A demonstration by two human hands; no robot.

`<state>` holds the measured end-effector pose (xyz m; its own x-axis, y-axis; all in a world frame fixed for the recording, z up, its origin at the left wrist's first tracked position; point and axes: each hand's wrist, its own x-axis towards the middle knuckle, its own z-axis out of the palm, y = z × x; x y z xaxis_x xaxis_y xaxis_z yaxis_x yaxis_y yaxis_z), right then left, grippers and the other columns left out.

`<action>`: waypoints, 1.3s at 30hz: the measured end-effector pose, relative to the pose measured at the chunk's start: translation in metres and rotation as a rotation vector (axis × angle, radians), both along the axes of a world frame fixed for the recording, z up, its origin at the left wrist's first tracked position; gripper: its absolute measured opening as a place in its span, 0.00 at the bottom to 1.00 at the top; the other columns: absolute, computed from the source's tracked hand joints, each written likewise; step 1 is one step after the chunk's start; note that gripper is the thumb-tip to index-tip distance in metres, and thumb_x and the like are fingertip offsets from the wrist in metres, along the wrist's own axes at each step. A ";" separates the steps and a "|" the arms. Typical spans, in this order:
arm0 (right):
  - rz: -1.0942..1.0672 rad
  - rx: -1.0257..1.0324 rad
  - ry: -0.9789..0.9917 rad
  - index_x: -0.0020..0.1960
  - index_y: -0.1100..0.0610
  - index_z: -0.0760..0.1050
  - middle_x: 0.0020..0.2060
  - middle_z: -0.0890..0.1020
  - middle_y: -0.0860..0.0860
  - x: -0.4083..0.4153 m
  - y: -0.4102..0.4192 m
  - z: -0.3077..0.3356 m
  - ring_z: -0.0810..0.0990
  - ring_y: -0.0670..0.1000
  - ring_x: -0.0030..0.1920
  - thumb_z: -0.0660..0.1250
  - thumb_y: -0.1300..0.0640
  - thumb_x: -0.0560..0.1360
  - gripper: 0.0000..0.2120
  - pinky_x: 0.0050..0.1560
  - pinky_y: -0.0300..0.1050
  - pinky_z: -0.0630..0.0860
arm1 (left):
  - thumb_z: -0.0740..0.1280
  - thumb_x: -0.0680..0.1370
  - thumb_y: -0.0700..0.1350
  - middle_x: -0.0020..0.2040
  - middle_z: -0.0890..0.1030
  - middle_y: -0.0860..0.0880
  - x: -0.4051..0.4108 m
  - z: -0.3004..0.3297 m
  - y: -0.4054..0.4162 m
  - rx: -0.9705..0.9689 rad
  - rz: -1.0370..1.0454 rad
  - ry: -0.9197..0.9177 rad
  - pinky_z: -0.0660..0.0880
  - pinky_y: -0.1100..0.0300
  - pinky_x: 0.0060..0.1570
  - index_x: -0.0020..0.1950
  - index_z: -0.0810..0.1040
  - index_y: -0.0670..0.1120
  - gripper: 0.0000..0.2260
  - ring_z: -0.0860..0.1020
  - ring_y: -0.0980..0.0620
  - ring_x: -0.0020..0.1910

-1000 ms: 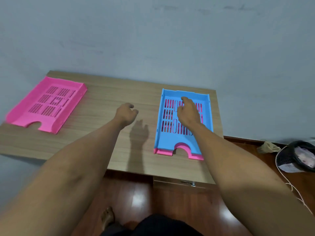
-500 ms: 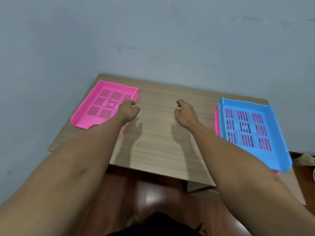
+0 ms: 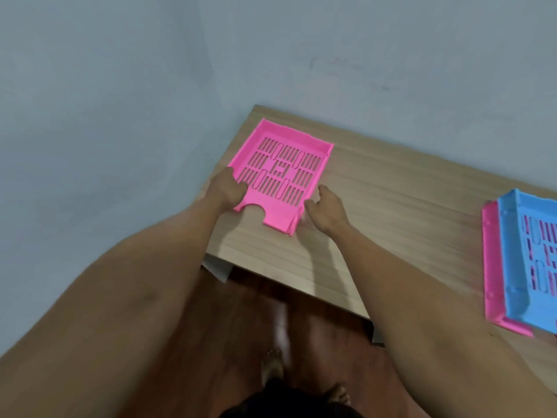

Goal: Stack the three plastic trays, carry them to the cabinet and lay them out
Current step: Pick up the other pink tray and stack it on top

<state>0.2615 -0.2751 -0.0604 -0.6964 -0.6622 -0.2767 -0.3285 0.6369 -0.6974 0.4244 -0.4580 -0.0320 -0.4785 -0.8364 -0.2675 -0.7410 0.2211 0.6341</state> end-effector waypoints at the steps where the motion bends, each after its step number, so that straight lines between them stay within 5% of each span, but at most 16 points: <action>1: 0.001 -0.005 -0.013 0.70 0.64 0.72 0.65 0.81 0.62 0.005 -0.007 -0.005 0.81 0.61 0.58 0.65 0.60 0.82 0.18 0.58 0.54 0.79 | 0.65 0.80 0.43 0.67 0.79 0.37 0.006 -0.006 -0.007 0.000 0.004 -0.001 0.73 0.53 0.63 0.72 0.73 0.39 0.20 0.78 0.39 0.65; 8: -0.096 0.067 -0.122 0.73 0.64 0.63 0.67 0.79 0.62 0.024 -0.032 -0.051 0.82 0.64 0.63 0.69 0.55 0.82 0.26 0.59 0.53 0.80 | 0.65 0.80 0.42 0.68 0.77 0.36 0.029 -0.049 -0.033 0.053 0.014 -0.038 0.73 0.52 0.62 0.73 0.70 0.39 0.21 0.77 0.38 0.66; 14: -0.116 0.096 -0.039 0.70 0.64 0.67 0.62 0.81 0.63 0.025 -0.035 -0.068 0.82 0.65 0.60 0.64 0.64 0.81 0.18 0.59 0.59 0.82 | 0.66 0.80 0.40 0.70 0.75 0.37 0.026 -0.064 -0.038 0.097 -0.011 -0.013 0.73 0.51 0.64 0.75 0.65 0.40 0.24 0.75 0.38 0.67; 21: -0.180 0.142 0.001 0.65 0.65 0.69 0.58 0.80 0.62 0.010 -0.025 -0.067 0.81 0.65 0.57 0.57 0.73 0.78 0.16 0.59 0.65 0.82 | 0.64 0.80 0.43 0.68 0.76 0.36 0.025 -0.072 -0.030 0.105 0.013 -0.104 0.77 0.50 0.55 0.73 0.67 0.38 0.23 0.78 0.36 0.62; 26: -0.185 0.163 0.005 0.66 0.65 0.68 0.54 0.78 0.59 -0.002 -0.011 -0.070 0.80 0.61 0.53 0.56 0.73 0.81 0.15 0.56 0.55 0.81 | 0.62 0.78 0.42 0.64 0.80 0.39 0.037 -0.093 -0.009 0.209 -0.036 -0.098 0.78 0.47 0.59 0.67 0.75 0.42 0.18 0.79 0.38 0.61; 39: -0.283 0.003 -0.034 0.65 0.65 0.75 0.60 0.82 0.60 -0.009 0.017 -0.033 0.78 0.56 0.50 0.58 0.71 0.81 0.14 0.54 0.46 0.76 | 0.59 0.77 0.34 0.60 0.83 0.39 0.019 -0.054 0.018 0.183 0.069 -0.001 0.79 0.52 0.51 0.61 0.81 0.38 0.16 0.81 0.38 0.57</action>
